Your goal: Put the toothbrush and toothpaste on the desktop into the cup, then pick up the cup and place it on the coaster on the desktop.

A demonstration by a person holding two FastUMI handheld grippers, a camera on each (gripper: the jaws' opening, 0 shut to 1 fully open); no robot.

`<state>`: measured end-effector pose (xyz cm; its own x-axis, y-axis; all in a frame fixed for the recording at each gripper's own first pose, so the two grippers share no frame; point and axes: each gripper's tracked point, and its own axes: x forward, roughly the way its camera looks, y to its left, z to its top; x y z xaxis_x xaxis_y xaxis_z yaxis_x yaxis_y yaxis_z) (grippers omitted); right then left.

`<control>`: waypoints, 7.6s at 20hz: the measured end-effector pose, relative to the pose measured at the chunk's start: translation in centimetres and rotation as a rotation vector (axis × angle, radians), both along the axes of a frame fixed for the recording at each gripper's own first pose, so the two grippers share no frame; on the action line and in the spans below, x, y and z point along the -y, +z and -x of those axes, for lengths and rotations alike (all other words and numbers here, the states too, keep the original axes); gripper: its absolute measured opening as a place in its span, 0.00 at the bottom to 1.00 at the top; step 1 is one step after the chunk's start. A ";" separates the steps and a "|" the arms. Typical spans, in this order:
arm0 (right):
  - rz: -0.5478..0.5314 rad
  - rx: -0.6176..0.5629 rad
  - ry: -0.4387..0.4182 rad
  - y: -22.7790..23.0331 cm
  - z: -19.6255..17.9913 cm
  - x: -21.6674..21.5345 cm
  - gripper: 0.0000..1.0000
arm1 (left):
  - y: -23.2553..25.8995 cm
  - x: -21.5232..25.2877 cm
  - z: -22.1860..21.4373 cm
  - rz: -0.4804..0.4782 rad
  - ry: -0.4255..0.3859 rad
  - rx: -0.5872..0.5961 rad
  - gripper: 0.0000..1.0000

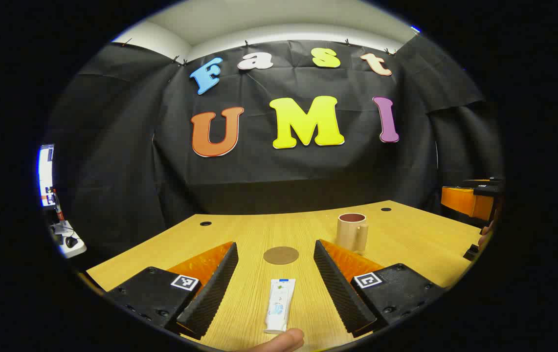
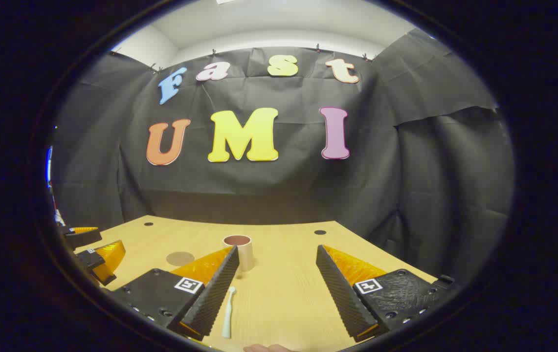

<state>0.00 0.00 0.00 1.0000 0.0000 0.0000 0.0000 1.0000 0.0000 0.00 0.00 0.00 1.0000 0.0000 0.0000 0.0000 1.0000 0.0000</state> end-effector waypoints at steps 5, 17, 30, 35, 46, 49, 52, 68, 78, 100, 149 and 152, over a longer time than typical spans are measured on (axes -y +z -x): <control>-0.028 -0.016 -0.015 -0.6 -0.5 1.0 0.97 | -0.7 0.4 -0.4 0.013 -0.002 -0.023 0.99; 0.001 -0.077 0.006 -2.8 -1.7 0.1 0.98 | 2.6 0.0 -0.6 0.008 0.014 0.041 0.99; 0.005 -0.319 0.143 -10.5 -4.9 -6.5 0.92 | 0.3 -0.8 -0.7 0.030 0.021 0.005 0.99; 0.030 -0.440 0.160 -14.1 -6.7 -8.5 0.77 | -1.2 -1.7 -0.8 0.024 0.029 -0.022 0.99; -0.010 -0.621 0.155 -18.8 -7.9 -9.5 0.31 | -5.7 -2.6 -1.1 0.072 0.055 -0.172 0.99; -0.009 -0.611 0.168 -18.8 -8.1 -9.6 0.16 | -6.5 -2.5 -1.2 0.087 0.050 -0.202 0.99; -0.049 -0.619 0.192 -19.0 -8.0 -9.9 0.07 | -8.3 -2.0 -1.2 0.104 0.039 -0.289 0.99; -0.192 -0.352 0.242 -11.6 -5.3 -7.5 0.00 | -13.6 -0.7 0.4 0.120 -0.035 -0.681 0.92; -0.149 -0.178 0.241 -4.5 -3.4 -5.6 0.00 | -13.1 -0.7 0.0 0.059 -0.043 -0.693 0.49; -0.107 -0.006 0.360 5.5 -17.5 -11.2 0.00 | 0.8 -0.5 -1.9 0.052 -0.041 -0.092 0.40; -0.095 0.070 0.199 1.5 -10.6 4.0 0.95 | 5.9 19.2 -20.1 0.152 -0.313 0.076 0.41; -0.158 0.046 0.194 0.4 -10.2 5.6 0.96 | 7.3 19.3 -20.9 0.151 -0.329 0.073 0.40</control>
